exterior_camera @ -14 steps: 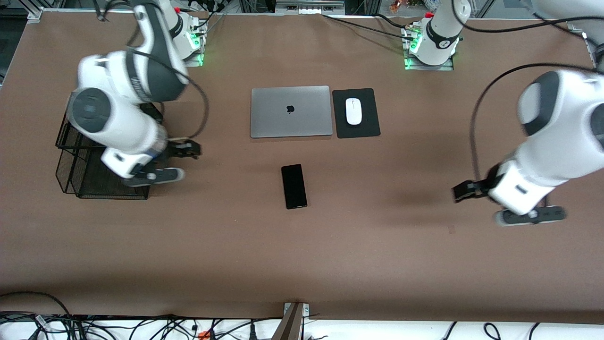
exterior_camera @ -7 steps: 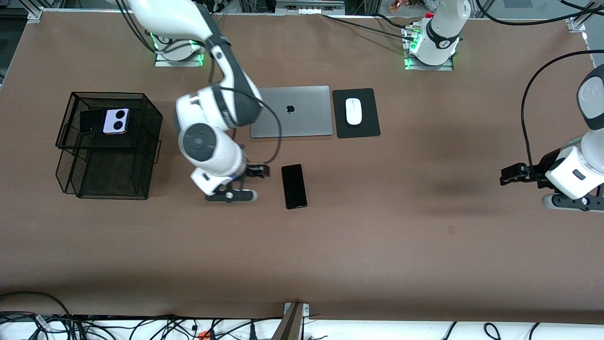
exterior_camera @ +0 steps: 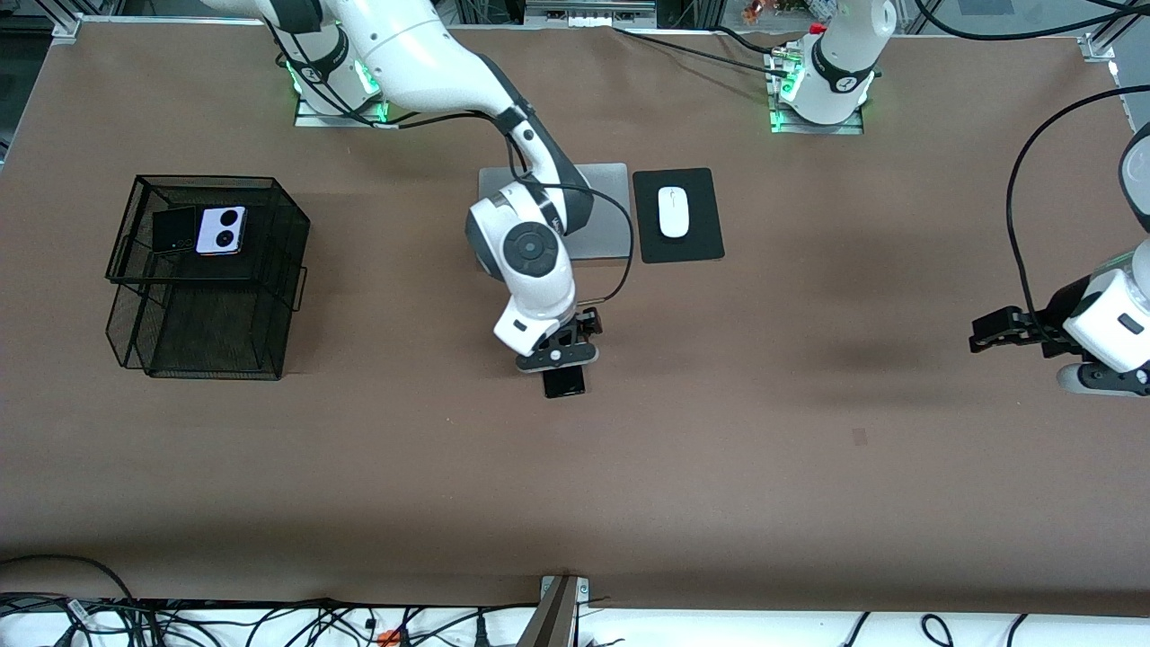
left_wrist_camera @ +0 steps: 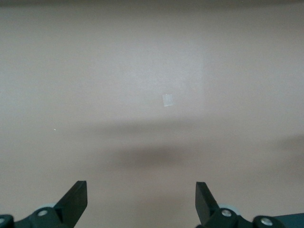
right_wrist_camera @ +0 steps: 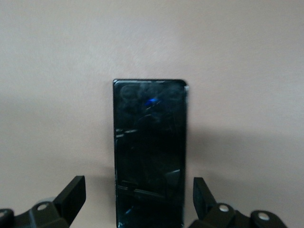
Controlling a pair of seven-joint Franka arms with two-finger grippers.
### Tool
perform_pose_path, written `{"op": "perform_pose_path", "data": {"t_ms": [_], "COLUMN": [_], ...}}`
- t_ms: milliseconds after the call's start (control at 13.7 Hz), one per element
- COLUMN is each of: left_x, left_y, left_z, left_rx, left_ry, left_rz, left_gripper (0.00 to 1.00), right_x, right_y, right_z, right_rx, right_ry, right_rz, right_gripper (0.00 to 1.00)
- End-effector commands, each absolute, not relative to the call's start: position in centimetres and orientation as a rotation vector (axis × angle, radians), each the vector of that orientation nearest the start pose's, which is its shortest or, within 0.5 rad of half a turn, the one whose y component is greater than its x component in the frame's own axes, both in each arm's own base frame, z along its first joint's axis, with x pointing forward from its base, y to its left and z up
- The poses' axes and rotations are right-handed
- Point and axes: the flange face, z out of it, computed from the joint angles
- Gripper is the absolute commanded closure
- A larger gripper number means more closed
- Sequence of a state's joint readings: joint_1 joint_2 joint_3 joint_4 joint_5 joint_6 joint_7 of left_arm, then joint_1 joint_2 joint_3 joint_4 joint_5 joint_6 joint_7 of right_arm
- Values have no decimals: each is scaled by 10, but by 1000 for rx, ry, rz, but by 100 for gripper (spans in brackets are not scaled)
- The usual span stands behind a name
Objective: Place phones with both arms
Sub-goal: 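Grasp the black slab phone with the right gripper while the left gripper withdraws, then carry the black slab phone to the mesh organizer with the right gripper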
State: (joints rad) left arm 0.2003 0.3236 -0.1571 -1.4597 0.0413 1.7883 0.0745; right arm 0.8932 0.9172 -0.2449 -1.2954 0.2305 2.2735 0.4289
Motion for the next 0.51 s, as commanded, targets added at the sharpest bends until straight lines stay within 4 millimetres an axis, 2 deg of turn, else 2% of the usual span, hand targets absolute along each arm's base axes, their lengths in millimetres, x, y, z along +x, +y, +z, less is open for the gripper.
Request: {"op": "perform_pose_path", "data": {"t_ms": [0,220,439], "left_x": [646,644,643], "left_y": [44,36,30], "left_z": [522,537,542], "left_rx": [-3146,-3144,-3154], "left_ry": [76,75,81], "left_rz": [-67,-103,-116], "left_gripper": [0,0,0], "right_x": [569,565,565], "right_y": [504,507,507], "right_z": [196,189,178], "right_rx": [-3112,-3144,-3144], "right_ry": [-337,-410,-393], "right_rz": [-179,-222,-234], "right_gripper": [0,0,0]}}
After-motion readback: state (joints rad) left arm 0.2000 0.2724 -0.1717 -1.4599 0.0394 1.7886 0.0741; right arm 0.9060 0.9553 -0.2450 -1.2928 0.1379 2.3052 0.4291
